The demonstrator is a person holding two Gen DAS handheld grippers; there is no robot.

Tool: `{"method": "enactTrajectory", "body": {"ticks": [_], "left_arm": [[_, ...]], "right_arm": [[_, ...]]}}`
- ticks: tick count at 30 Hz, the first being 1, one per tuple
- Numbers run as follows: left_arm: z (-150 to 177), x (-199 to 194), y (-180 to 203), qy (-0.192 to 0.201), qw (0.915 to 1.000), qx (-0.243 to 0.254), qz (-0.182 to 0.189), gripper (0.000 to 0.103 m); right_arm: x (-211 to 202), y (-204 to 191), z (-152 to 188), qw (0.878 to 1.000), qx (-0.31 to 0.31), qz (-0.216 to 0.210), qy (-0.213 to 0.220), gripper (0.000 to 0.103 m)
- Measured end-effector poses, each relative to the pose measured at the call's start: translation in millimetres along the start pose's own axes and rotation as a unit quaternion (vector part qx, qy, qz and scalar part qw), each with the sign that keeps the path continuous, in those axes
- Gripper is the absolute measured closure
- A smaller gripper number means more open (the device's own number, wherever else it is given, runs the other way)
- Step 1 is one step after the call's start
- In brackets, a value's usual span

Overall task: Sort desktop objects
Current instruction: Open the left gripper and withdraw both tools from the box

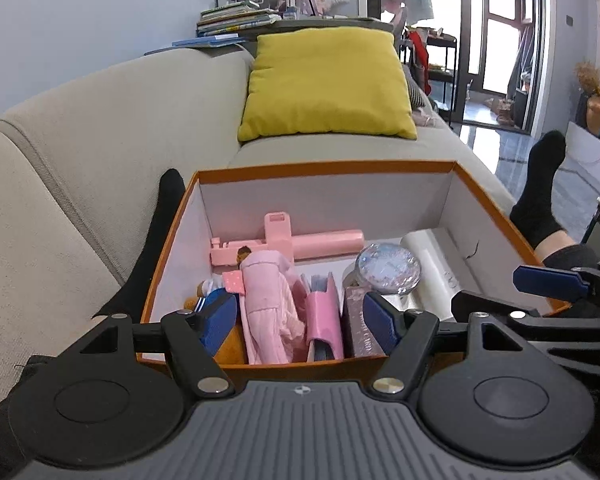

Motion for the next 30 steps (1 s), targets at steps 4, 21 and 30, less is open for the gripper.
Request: {"method": "enactTrajectory", "body": {"ticks": [4,21,30], "left_arm": [[8.8,9.5,-1.2,-0.017,0.9998,0.001,-0.003,0.021],[12.9,12.0,-4.3,-0.01,0.9999,-0.01,-0.003,0.021],[14.0,11.8,-5.5,-0.011,0.9998,-0.014,-0.001,0.021]], "right_arm": [[7.1,0.4,8.4,1.0,0.004,0.0,-0.012,0.039],[10.5,1.9,12.7,1.0,0.015,-0.002,-0.012,0.039],[10.7,1.7,12.8,1.0,0.015,-0.002,-0.012,0.039]]}}
Point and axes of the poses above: each gripper's, at about its wrist camera, not at the fingertips, and x roughly the way its jaws point, y to its right, z to its underside, the point moved 7 cm from there along x, roughly the way its jaws point, and after that the axes turned 5 degrees about z, right-handed, at the moved point
